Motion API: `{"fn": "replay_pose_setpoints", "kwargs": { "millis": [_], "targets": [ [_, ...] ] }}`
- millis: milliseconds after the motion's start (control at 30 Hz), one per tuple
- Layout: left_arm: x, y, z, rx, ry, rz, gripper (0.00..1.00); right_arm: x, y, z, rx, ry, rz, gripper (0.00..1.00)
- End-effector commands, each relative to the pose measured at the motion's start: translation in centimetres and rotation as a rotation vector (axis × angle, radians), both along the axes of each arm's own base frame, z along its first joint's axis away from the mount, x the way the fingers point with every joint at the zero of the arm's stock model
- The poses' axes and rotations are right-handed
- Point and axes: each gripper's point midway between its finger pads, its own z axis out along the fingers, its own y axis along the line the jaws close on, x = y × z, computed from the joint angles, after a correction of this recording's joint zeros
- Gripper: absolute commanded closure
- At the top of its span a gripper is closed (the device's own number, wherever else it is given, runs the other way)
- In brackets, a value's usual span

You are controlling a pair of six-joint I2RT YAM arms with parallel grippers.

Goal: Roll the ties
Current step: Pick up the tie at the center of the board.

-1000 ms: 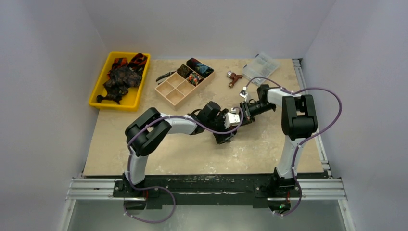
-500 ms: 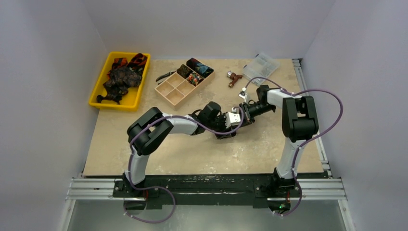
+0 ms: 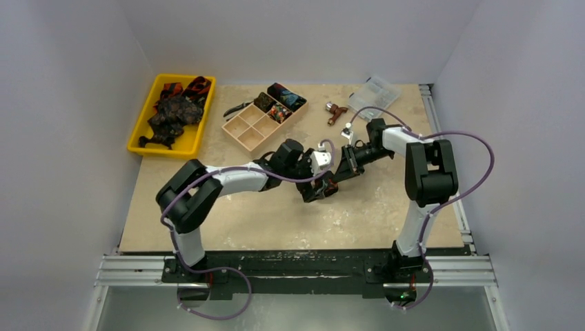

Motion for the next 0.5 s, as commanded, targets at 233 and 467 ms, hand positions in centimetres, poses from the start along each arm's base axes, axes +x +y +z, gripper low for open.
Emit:
{"fn": "replay_pose_setpoints", "kwargs": {
  "millis": [233,467],
  "targets": [
    [4.6,10.7,9.6,-0.042,0.148,0.381,0.00,4.9,0.7,6.2,-0.045,-0.251,0.009,1.00],
    [8.8,18.0,11.3,-0.028,0.151,0.650,0.00,8.6,1.9,9.0,-0.137,-0.409,0.067,1.00]
  ]
}}
